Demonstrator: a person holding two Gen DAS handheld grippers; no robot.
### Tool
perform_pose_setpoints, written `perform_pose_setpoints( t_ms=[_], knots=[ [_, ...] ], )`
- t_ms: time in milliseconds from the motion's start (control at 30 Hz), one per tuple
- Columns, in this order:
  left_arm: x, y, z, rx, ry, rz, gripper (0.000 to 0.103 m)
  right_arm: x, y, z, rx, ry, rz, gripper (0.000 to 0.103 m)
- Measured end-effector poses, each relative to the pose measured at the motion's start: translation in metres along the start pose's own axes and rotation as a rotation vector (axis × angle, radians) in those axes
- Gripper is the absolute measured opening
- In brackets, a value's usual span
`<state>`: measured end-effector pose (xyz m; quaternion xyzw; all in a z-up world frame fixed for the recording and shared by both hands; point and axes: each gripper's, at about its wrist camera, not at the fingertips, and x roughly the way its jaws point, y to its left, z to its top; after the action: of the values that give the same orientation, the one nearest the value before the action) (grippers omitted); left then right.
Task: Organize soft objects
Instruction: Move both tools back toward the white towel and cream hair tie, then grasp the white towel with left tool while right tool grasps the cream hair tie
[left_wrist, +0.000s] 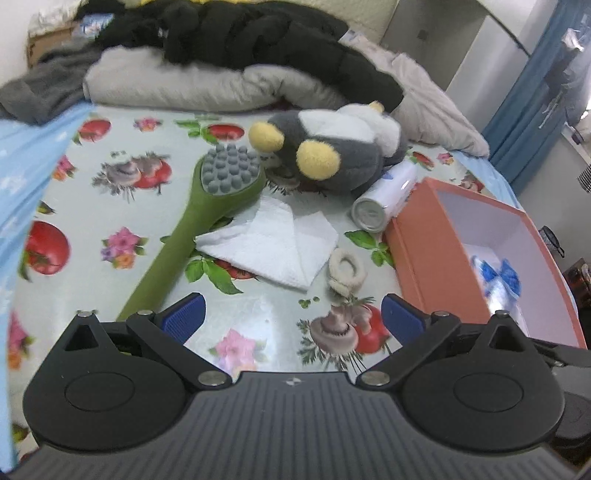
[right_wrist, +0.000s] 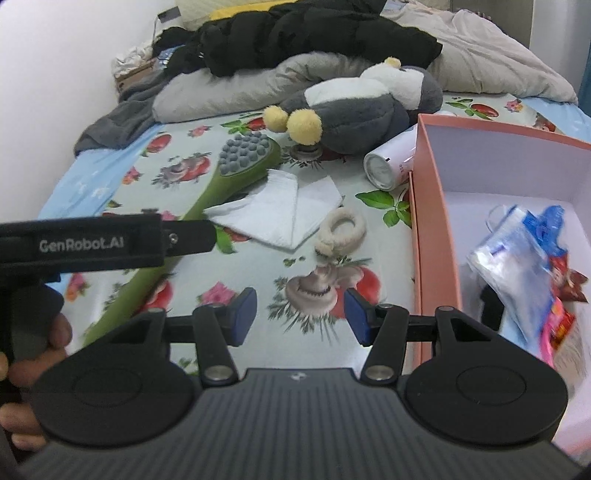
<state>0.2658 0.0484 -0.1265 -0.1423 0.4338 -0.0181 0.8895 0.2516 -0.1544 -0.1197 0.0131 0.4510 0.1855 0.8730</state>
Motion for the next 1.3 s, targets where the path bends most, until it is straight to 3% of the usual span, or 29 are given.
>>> perform_pose_setpoints(
  t_ms=[233, 567, 800, 1033, 1133, 1300],
  knots=[
    [0.066, 0.017, 0.020, -0.018, 0.066, -0.061, 0.092, 0.057, -0.007, 0.018, 0.028, 0.021, -0.037, 0.051],
    [0.135, 0.024, 0.044, -0.020, 0.148, -0.128, 0.092, 0.119, -0.014, 0.030, 0.054, 0.020, -0.111, 0.049],
    [0.170, 0.009, 0.043, 0.116, 0.190, -0.089, 0.093, 0.136, -0.019, 0.028, 0.078, 0.035, -0.154, 0.036],
    [0.175, -0.005, 0.039, 0.220, 0.210, -0.044, 0.091, 0.133, -0.018, 0.023, 0.046, 0.036, -0.193, 0.033],
    [0.173, -0.006, 0.037, 0.246, 0.206, -0.010, 0.083, 0.129, -0.018, 0.020, 0.036, 0.035, -0.205, 0.033],
    [0.169, -0.005, 0.037, 0.257, 0.194, 0.056, 0.056, 0.121, -0.018, 0.016, 0.032, 0.033, -0.199, 0.032]
  ],
)
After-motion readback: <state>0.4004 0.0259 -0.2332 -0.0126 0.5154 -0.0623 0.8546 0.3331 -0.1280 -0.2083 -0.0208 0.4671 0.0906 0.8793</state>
